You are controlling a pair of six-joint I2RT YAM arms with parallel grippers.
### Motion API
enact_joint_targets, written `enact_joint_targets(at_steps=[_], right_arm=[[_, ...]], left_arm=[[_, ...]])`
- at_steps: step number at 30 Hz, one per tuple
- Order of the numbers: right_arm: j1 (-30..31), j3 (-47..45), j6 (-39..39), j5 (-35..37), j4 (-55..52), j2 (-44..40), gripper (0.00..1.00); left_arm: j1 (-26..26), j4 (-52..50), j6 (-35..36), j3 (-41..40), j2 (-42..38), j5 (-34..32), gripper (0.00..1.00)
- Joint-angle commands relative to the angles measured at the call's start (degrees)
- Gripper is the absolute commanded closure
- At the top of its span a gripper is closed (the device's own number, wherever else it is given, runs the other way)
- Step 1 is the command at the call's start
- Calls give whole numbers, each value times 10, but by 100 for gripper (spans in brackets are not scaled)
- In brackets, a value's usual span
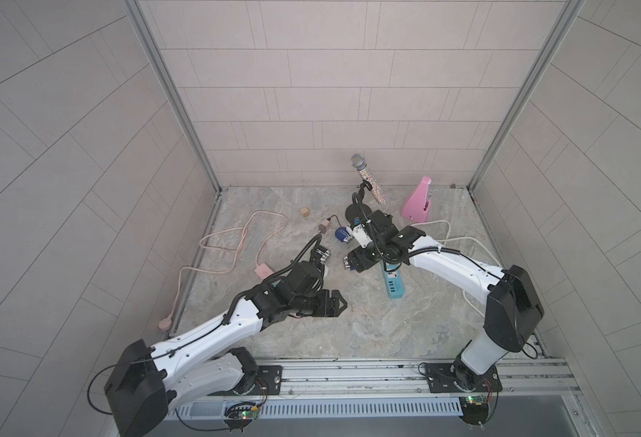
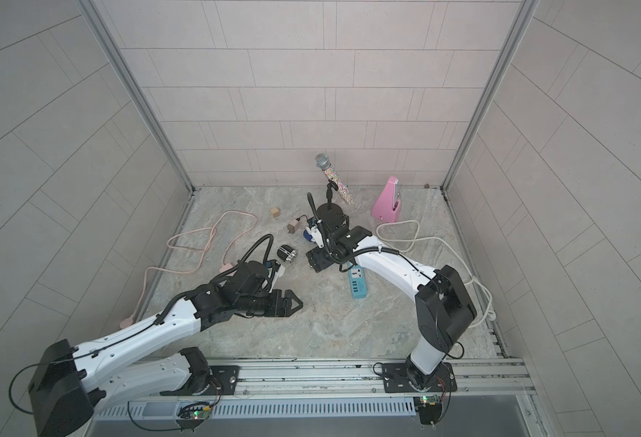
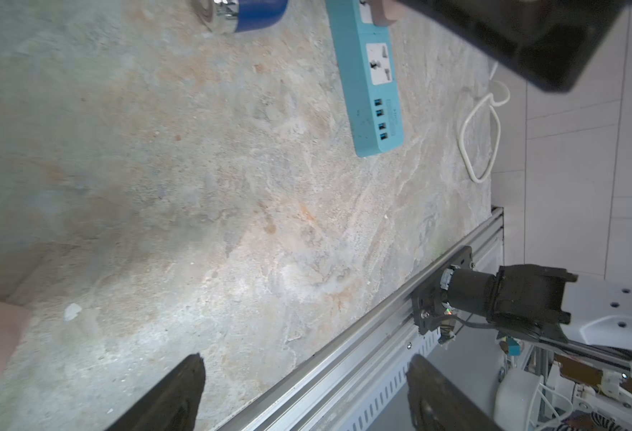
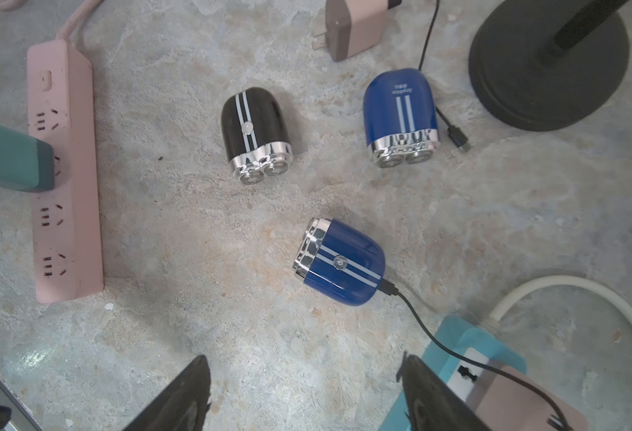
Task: Unplug the electric shaver
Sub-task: Pick up the socket from the center of the board.
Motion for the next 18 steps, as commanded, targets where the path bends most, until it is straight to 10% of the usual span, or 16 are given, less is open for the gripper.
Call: enact_joint_targets(at_steps=[1,8,13,18], right_arm=[[-1,-6,18,4,8,-24,18],[-1,-13,20,-19,13,-36,18],[4,-26,37,-58,34,-35,18],[77,-2,34,-46,44,-2,18]], left_arm=[[-33,28,-13,26,12,7,4],[-76,-6,4,62,-10,-80,0],[-68,-127,70,119,-114,-328,0],[-21,-189,97,134,-222,-438,0]])
